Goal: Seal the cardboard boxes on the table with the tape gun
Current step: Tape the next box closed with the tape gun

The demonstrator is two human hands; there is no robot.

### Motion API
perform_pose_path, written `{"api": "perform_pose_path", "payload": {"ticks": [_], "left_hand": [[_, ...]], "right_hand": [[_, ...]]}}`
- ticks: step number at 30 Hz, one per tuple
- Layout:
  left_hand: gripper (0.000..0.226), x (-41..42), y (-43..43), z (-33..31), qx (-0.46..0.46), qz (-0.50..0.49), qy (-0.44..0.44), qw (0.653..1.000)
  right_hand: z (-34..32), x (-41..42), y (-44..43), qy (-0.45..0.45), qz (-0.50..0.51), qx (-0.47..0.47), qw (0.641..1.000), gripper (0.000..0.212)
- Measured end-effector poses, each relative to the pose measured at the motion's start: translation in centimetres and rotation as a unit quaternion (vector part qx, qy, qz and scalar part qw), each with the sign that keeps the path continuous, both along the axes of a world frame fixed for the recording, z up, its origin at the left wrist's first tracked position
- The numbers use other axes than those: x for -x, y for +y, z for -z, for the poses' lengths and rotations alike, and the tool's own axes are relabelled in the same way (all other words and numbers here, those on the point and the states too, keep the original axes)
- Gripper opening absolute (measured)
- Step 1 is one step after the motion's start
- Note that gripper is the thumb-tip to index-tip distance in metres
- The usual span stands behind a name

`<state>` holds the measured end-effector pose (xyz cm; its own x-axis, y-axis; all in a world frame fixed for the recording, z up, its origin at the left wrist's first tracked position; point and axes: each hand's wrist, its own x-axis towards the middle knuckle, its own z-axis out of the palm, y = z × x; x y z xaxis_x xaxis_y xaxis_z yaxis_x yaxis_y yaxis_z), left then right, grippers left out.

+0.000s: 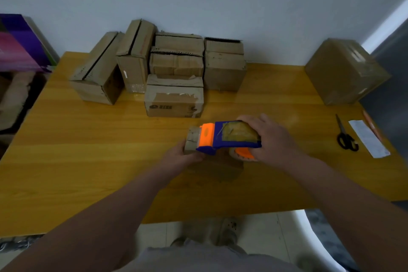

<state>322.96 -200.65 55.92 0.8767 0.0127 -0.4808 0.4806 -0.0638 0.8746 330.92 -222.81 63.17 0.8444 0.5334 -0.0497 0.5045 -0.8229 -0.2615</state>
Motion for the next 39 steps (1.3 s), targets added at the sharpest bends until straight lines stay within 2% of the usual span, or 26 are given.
{"api": "perform_pose_path", "payload": {"ticks": [2,4,6,8,11,15,20,24,27,31,33,37,39], "left_hand": [[0.084,-0.7,0.2,-0.1,-0.109,0.043,-0.047,0.992],[0.107,-1.5,0.2,-0.3,-0.246,0.108,-0.112,0.957],[0.104,-2.3,0.3,-0.7,-0.318,0.156,-0.155,0.922],[0.089,-2.8,0.3,-0.7,-0.332,0.191,-0.178,0.906],[0.072,-3.2,0.7,0.4,-0.307,0.205,-0.22,0.903],[0.066,-3.8,1.2,0.9,-0.289,0.198,-0.3,0.887],[0.088,-4.2,1.5,1.5,-0.369,0.225,-0.253,0.866],[0.083,-4.0,1.2,0.0,-0.415,0.243,-0.174,0.86],[0.088,-3.8,1.3,-0.3,-0.415,0.252,-0.165,0.859],[0.093,-3.8,1.1,-0.9,-0.433,0.276,-0.151,0.845],[0.097,-3.7,1.1,-1.0,-0.463,0.296,-0.152,0.822],[0.113,-3.2,0.5,-0.7,-0.575,0.319,-0.171,0.734],[0.109,-2.8,-0.1,-0.7,-0.602,0.306,-0.161,0.719]], "right_hand": [[-0.1,0.0,0.0,0.003,0.005,-0.001,1.0,0.07],[0.0,0.0,-0.1,0.0,0.005,0.0,1.0,0.07],[0.1,0.1,-0.1,0.003,0.008,-0.005,1.0,0.071],[0.0,0.1,-0.1,0.005,0.019,-0.001,1.0,0.071],[-0.1,0.3,0.2,-0.007,0.023,-0.003,1.0,0.071],[-0.2,0.3,0.2,-0.008,0.017,-0.026,0.999,0.072],[-0.5,0.6,-1.9,0.055,-0.011,-0.038,0.998,0.077],[-0.2,0.3,-7.0,0.058,0.018,-0.015,0.998,0.075],[0.1,0.2,-11.1,0.069,0.056,0.047,0.995,0.085],[0.9,0.4,-9.9,0.052,0.073,0.117,0.989,0.083],[1.0,0.6,-9.6,0.048,0.075,0.131,0.987,0.081],[0.6,1.6,-9.3,0.079,0.089,0.118,0.986,0.077],[0.7,2.3,-8.0,0.098,0.091,0.115,0.984,0.077]]}}
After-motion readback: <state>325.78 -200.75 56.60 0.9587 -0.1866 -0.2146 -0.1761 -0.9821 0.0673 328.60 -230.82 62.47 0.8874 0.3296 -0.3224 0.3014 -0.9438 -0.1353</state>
